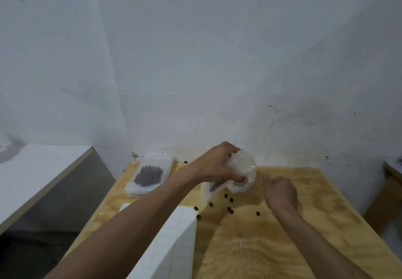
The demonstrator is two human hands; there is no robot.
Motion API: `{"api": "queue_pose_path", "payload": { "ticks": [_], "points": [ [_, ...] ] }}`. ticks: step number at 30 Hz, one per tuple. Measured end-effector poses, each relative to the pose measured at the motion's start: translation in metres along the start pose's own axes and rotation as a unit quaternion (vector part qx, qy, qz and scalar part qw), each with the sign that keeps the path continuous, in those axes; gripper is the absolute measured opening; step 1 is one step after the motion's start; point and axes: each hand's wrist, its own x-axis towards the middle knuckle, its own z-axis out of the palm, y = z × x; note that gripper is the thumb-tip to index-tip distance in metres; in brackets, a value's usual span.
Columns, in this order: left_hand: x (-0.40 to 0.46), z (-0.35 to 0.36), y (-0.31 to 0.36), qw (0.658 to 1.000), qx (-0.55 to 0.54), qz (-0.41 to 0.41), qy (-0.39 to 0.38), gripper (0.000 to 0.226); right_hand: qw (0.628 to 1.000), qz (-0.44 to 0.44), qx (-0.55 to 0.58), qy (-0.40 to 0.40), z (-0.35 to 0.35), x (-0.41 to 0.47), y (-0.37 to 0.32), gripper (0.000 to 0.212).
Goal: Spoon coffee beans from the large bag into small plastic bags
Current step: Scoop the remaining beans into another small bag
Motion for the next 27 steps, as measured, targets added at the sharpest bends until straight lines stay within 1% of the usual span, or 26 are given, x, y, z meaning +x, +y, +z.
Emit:
{"api": "queue_pose_path", "payload": {
  "ticks": [3, 4, 6, 8, 11, 13, 18, 23, 24, 27],
  "points": [
    [0.003, -0.005, 0.004, 1.000, -0.004, -0.013, -0.001, 0.051, 0.998, 0.029, 0.054, -0.020, 0.009, -0.015, 0.007, 0.050],
    [0.003, -0.007, 0.004, 1.000, -0.012, -0.015, 0.000, 0.047, 0.997, 0.034, 0.068, -0.034, 0.012, -0.017, 0.009, 0.047],
    [-0.001, -0.012, 0.000, 0.999, -0.023, -0.022, -0.005, 0.050, 0.991, 0.046, 0.105, -0.065, 0.016, -0.019, 0.011, 0.043],
    [-0.006, -0.017, -0.005, 0.999, -0.023, -0.038, -0.010, 0.050, 0.985, 0.063, 0.139, -0.079, 0.017, -0.015, 0.011, 0.042],
    [-0.013, -0.025, -0.021, 0.997, -0.042, -0.064, -0.013, 0.038, 0.980, 0.054, 0.173, -0.084, 0.012, -0.007, 0.011, 0.038],
    [-0.017, -0.028, -0.031, 0.995, -0.049, -0.081, -0.012, 0.037, 0.981, 0.036, 0.171, -0.081, 0.006, -0.002, 0.012, 0.036],
    [-0.020, -0.024, -0.046, 0.992, -0.062, -0.107, -0.006, 0.041, 0.986, -0.020, 0.148, -0.069, -0.014, 0.002, 0.011, 0.035],
    [-0.021, -0.012, -0.051, 0.991, -0.087, -0.102, -0.007, 0.044, 0.986, -0.069, 0.145, -0.052, -0.035, 0.003, 0.003, 0.038],
    [-0.021, -0.010, -0.052, 0.991, -0.086, -0.103, -0.009, 0.049, 0.985, -0.078, 0.146, -0.048, -0.039, 0.004, 0.000, 0.039],
    [-0.022, -0.007, -0.055, 0.991, -0.072, -0.113, -0.007, 0.080, 0.982, -0.095, 0.159, -0.040, -0.050, 0.009, -0.014, 0.034]
  ]
}}
